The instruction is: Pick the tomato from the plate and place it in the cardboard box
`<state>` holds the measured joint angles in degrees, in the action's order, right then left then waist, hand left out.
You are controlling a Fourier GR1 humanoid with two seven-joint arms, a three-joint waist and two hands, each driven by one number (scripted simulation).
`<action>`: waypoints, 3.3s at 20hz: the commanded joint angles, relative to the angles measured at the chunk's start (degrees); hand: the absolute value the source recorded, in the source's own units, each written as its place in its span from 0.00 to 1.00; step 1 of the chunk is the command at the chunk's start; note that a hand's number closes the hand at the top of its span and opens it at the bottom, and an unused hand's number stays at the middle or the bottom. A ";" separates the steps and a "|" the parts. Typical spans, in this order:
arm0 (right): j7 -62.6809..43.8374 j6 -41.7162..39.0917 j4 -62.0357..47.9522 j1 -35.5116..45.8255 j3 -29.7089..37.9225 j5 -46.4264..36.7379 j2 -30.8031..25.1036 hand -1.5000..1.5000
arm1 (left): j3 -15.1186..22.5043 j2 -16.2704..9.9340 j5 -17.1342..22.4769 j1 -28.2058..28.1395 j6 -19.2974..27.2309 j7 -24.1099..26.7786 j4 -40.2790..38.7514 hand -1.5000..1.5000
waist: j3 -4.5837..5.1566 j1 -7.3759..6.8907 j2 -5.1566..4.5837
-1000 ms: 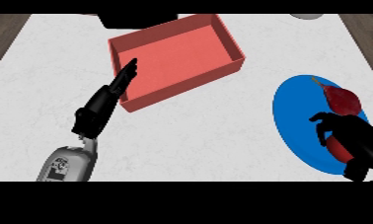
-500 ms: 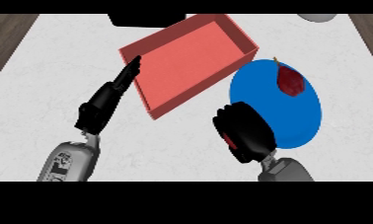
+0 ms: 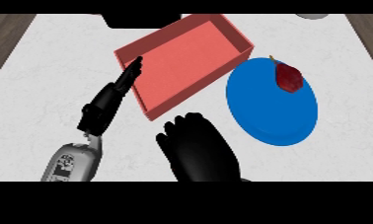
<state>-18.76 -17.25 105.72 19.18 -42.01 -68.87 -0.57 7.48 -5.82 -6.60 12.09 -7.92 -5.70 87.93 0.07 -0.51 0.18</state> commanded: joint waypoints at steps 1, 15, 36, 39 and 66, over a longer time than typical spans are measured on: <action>-5.59 -6.41 11.40 2.65 -1.00 6.69 0.55 1.00 | -3.18 -3.21 1.91 -0.05 -2.53 0.29 0.26 0.50 | -0.04 0.37 0.02; -24.71 -4.84 14.96 18.52 10.02 18.25 0.57 1.00 | 1.94 2.17 -3.78 -4.30 1.04 5.11 -0.99 0.50 | -0.04 0.25 -0.13; -13.70 15.55 -31.16 43.78 22.95 21.38 0.57 1.00 | -2.28 0.80 -1.40 1.25 -2.20 1.85 -2.14 0.50 | -0.02 -0.42 -0.44; -11.90 16.76 -37.53 45.50 23.56 20.85 0.57 1.00 | -3.55 -0.06 0.09 1.74 -3.15 -1.20 0.88 0.50 | -0.03 -0.64 -0.38; 15.10 40.69 -66.76 48.53 36.76 52.84 0.57 0.00 | -2.27 2.32 -2.37 2.35 -1.85 0.69 -1.46 0.50 | -0.13 -1.04 -0.79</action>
<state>-8.03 20.88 36.89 67.25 -11.02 -21.28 0.00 6.10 -3.56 -8.99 13.36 -10.35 -4.56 87.12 -0.04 -2.61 -0.83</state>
